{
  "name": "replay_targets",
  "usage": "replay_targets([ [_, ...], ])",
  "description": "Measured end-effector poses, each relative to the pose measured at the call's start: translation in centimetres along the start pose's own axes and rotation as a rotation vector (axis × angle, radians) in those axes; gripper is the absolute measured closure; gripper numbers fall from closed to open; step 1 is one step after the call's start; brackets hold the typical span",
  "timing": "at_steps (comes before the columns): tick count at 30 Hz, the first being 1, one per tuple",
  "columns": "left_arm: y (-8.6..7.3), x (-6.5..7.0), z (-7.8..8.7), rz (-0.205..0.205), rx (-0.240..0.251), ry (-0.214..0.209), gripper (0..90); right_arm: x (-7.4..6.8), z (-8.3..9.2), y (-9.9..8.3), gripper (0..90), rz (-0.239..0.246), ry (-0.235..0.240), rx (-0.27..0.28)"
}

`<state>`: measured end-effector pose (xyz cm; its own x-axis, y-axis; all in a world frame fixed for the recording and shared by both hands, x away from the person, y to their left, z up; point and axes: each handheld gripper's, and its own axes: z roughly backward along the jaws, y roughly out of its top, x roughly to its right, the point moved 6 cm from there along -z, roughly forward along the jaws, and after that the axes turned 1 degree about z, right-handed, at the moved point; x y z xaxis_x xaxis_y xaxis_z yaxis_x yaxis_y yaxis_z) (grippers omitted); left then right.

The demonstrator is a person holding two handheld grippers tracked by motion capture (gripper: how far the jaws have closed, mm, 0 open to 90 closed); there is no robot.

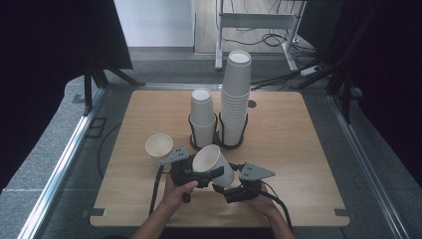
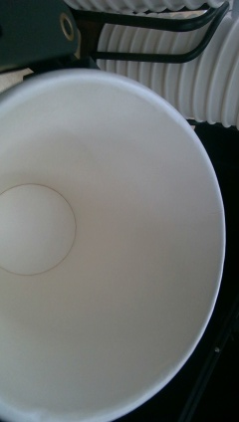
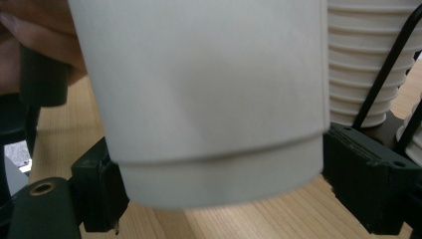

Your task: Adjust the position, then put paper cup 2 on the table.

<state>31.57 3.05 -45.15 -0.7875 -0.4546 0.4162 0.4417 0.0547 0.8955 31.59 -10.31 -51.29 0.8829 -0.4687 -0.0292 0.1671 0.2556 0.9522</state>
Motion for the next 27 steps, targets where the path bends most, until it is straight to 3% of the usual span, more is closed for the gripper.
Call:
replay_targets([
  [13,1.0,0.1,1.3,-0.029,0.025,0.01,12.3,0.1,-0.4,-0.8,13.1,0.024,-0.028,-0.067],
  [27,1.7,-0.4,2.7,-0.072,0.013,0.082,12.3,0.3,-0.3,-1.2,13.1,0.045,-0.047,-0.1],
])
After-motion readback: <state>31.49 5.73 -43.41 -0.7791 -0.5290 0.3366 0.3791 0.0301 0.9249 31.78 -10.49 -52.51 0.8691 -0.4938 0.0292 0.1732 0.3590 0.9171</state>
